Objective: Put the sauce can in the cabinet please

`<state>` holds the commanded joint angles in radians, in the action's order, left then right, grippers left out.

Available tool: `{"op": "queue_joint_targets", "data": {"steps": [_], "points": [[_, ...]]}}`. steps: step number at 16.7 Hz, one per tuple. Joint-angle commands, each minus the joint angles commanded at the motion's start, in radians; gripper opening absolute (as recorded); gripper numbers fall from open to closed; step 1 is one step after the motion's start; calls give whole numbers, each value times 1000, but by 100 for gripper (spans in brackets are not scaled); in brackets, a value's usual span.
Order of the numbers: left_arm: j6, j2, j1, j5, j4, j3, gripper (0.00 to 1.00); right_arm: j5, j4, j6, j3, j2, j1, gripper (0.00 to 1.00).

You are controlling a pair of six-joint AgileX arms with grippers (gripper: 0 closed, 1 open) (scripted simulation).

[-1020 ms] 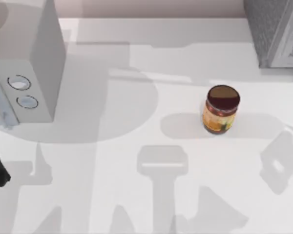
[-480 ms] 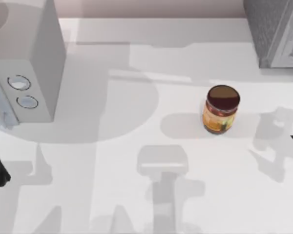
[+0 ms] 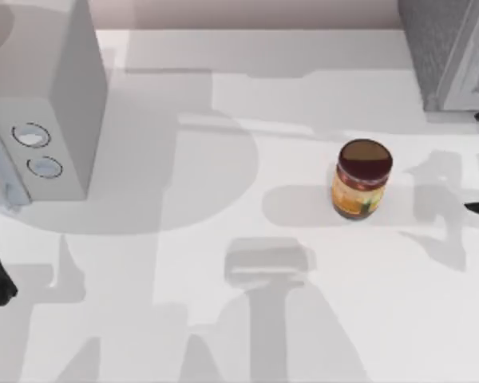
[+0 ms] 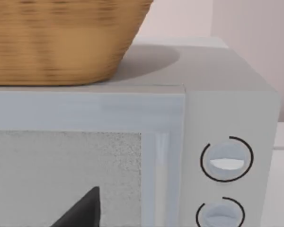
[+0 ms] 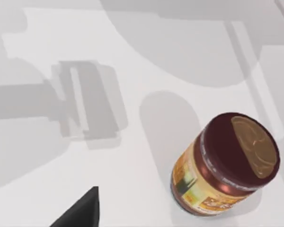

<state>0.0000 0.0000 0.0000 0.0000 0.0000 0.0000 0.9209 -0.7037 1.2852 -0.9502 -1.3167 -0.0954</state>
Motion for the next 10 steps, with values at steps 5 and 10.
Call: {"op": "queue_joint_targets", "data": {"steps": [5,10], "points": [[0,0,0,0,0,0,100,122,-103,175,-130,-219,-3,100],[0,0,0,0,0,0,100,223,-188,336,-257,-434,-14,100]]}}
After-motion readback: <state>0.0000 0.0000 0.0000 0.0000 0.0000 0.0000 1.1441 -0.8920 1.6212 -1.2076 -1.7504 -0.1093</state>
